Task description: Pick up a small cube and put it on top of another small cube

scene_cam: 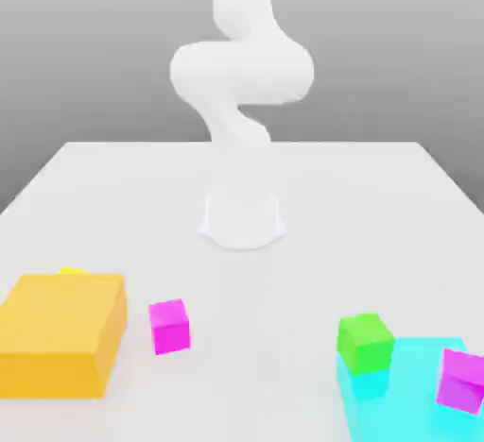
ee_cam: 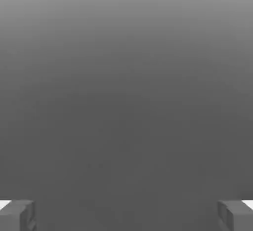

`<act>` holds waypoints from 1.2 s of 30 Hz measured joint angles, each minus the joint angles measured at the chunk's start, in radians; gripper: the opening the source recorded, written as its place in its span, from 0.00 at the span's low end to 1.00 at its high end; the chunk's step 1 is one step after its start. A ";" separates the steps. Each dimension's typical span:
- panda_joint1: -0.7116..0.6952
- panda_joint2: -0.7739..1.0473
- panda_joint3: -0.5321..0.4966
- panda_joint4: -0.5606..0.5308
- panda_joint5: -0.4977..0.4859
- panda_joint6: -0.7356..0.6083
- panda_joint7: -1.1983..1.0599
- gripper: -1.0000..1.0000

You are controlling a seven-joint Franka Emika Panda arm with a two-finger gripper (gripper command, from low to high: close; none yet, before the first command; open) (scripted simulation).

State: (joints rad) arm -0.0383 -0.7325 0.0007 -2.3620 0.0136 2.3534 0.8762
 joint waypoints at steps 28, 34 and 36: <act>-0.306 0.959 0.003 -0.516 -0.028 0.751 0.849 0.00; -0.307 0.960 0.003 -0.516 -0.031 0.754 0.851 0.00; -0.310 0.907 0.006 -0.524 -0.031 0.709 0.851 0.00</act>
State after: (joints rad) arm -0.3483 0.1741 0.0065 -2.8864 -0.0169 3.0625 1.7268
